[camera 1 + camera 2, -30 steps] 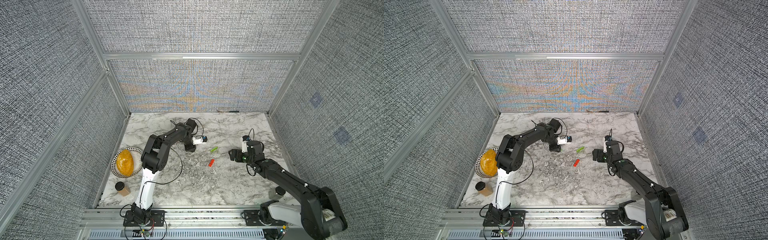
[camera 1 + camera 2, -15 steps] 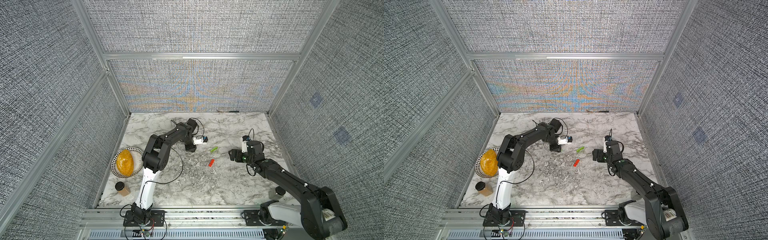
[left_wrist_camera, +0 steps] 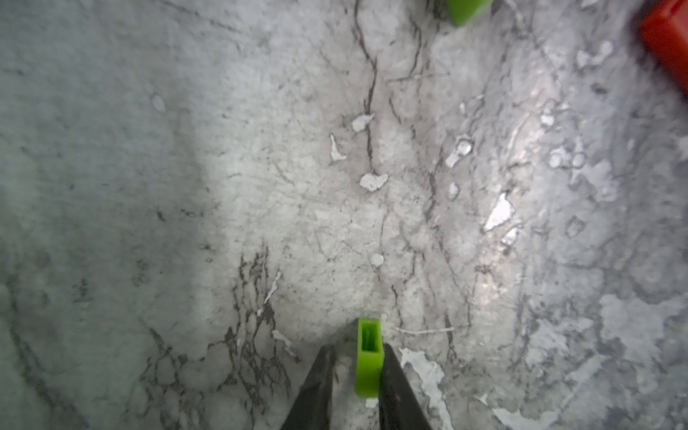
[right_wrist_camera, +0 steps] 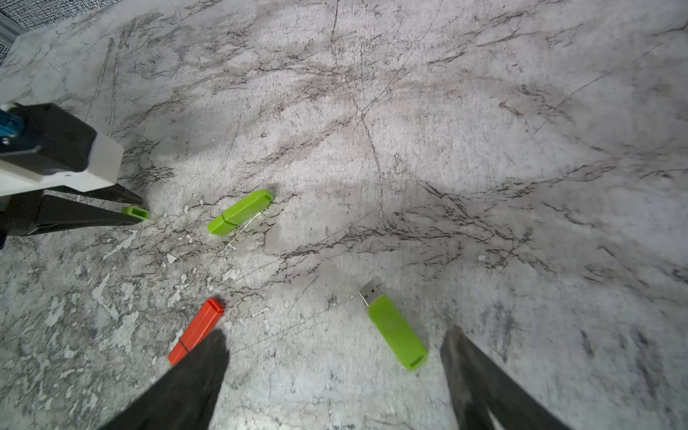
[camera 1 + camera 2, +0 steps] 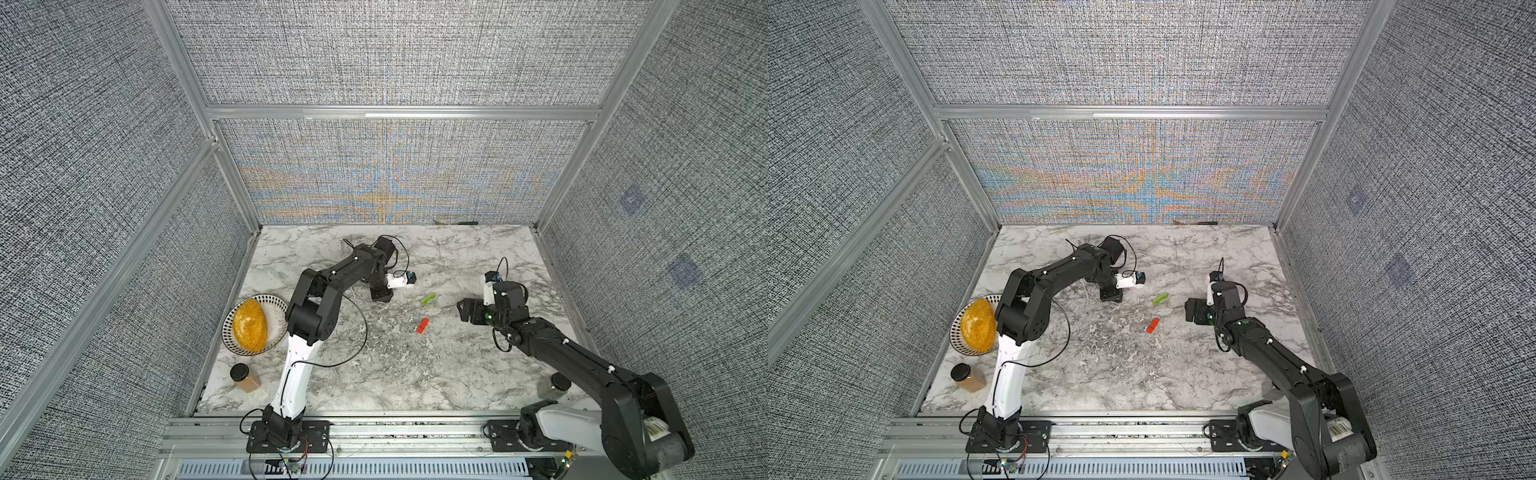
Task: Close the usb drive cover
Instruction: Pick up the cover from the center of the board.
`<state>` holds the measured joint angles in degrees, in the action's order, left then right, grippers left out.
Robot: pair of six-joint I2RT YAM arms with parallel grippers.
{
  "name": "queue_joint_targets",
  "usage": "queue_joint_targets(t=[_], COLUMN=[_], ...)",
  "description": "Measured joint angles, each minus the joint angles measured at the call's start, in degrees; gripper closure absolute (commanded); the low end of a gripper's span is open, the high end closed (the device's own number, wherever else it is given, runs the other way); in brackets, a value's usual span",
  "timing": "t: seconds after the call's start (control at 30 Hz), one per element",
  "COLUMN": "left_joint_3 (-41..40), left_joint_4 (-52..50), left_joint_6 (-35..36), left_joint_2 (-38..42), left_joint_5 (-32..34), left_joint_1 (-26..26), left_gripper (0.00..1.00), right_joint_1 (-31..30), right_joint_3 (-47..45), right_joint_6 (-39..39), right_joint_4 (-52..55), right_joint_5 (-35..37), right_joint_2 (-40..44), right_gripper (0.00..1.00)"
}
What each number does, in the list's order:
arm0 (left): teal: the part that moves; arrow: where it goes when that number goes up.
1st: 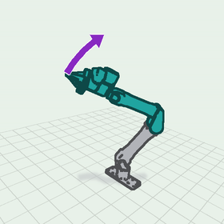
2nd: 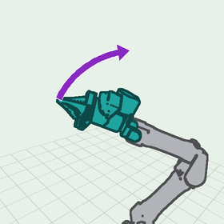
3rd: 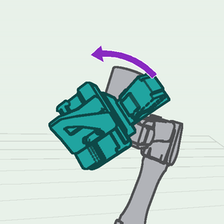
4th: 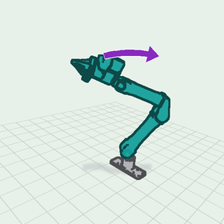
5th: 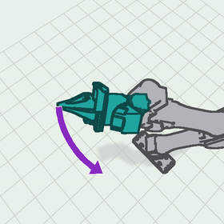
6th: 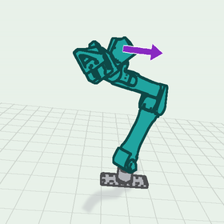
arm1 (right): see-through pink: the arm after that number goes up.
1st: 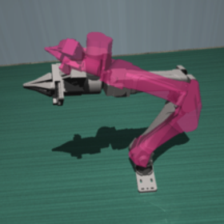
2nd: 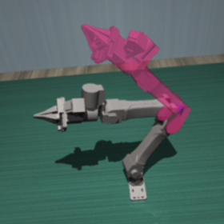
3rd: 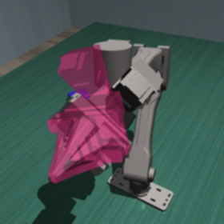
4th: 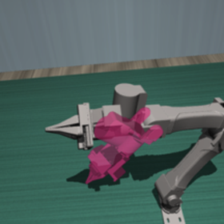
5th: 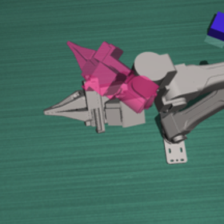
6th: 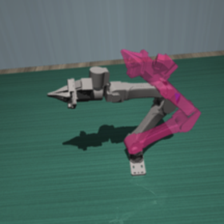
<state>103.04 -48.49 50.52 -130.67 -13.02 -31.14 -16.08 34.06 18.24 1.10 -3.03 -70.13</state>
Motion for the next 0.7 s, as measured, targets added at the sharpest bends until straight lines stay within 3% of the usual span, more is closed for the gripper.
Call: queue_joint_targets(t=[0.4, 0.7], left_joint_3=[-0.1, -1.2], left_joint_4=[0.1, -3.4], left_joint_6=[0.2, -1.0], left_joint_2=[0.1, 5.6], left_joint_5=[-0.3, -2.3], left_joint_1=[0.0, 0.0], left_gripper=[0.97, 1.0], right_joint_1=[0.1, 0.4], right_joint_3=[0.3, 6.9], right_joint_6=[0.0, -0.3], right_joint_4=[1.1, 9.4], right_joint_5=[0.0, 4.1], right_joint_2=[0.0, -4.7], right_gripper=[0.07, 0.1])
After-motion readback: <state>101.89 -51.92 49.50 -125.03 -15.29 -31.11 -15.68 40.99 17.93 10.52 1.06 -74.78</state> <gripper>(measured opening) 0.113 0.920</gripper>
